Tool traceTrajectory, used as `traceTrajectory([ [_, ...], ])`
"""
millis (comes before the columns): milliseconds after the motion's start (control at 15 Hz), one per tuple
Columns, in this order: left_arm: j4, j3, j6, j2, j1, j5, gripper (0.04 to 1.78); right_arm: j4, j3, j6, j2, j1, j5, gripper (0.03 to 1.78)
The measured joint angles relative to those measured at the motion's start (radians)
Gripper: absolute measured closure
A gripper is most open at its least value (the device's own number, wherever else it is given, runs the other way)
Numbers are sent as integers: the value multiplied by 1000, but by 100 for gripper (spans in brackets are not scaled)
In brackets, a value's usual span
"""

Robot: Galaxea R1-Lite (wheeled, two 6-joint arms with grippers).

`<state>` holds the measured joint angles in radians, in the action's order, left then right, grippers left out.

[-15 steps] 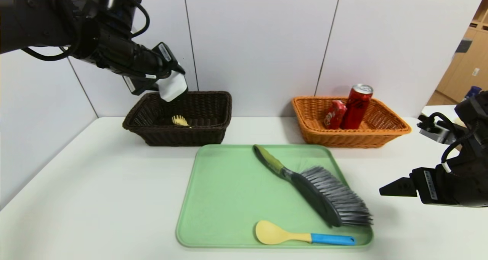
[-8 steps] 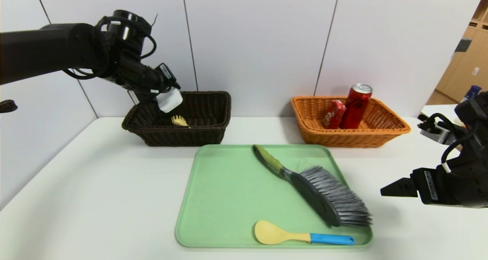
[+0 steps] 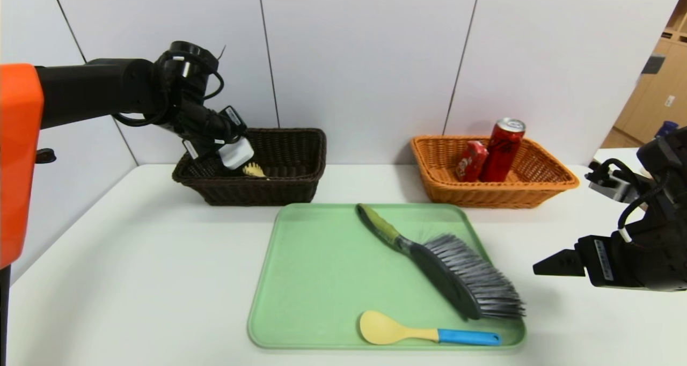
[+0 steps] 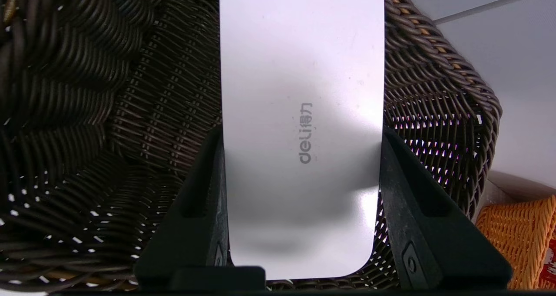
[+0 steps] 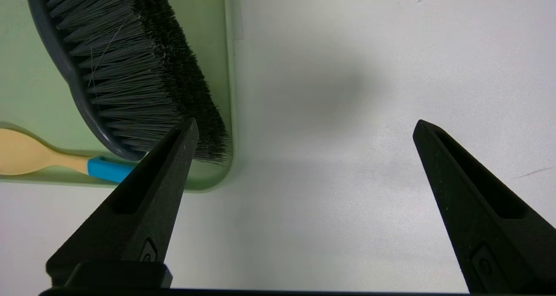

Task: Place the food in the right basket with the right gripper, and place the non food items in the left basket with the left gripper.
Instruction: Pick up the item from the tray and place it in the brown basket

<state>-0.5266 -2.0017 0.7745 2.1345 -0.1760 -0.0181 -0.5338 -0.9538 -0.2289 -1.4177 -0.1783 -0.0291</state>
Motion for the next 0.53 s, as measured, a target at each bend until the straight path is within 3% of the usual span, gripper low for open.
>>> traceTrajectory([
  [267,10,1,-1,11,9,-1,84,-1,0,0,-2,-1,0,10],
  [533,26,1,0,23,13,-3,53,-3,2,0,-1,-1,1,10],
])
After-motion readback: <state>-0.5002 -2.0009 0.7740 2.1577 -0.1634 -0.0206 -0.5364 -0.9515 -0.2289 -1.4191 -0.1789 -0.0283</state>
